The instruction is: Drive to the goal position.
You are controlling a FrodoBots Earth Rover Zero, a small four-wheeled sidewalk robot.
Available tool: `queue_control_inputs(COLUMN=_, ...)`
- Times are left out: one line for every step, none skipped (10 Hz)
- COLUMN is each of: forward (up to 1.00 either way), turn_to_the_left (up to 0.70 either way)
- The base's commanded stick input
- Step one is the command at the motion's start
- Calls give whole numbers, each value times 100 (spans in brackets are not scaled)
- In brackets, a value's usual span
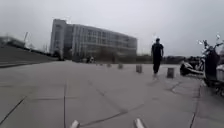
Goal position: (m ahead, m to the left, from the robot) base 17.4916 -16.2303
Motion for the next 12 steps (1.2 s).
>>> queue_control_inputs(forward=100, turn_to_the_left=0)
queue_control_inputs(forward=100, turn_to_the_left=-25)
queue_control_inputs(forward=100, turn_to_the_left=-38)
queue_control_inputs(forward=100, turn_to_the_left=-38)
queue_control_inputs(forward=100, turn_to_the_left=-38)
queue_control_inputs(forward=100, turn_to_the_left=-38)
queue_control_inputs(forward=100, turn_to_the_left=-38)
queue_control_inputs(forward=100, turn_to_the_left=-38)
queue_control_inputs(forward=100, turn_to_the_left=-38)
queue_control_inputs(forward=100, turn_to_the_left=-38)
queue_control_inputs(forward=100, turn_to_the_left=-38)
queue_control_inputs(forward=100, turn_to_the_left=-38)
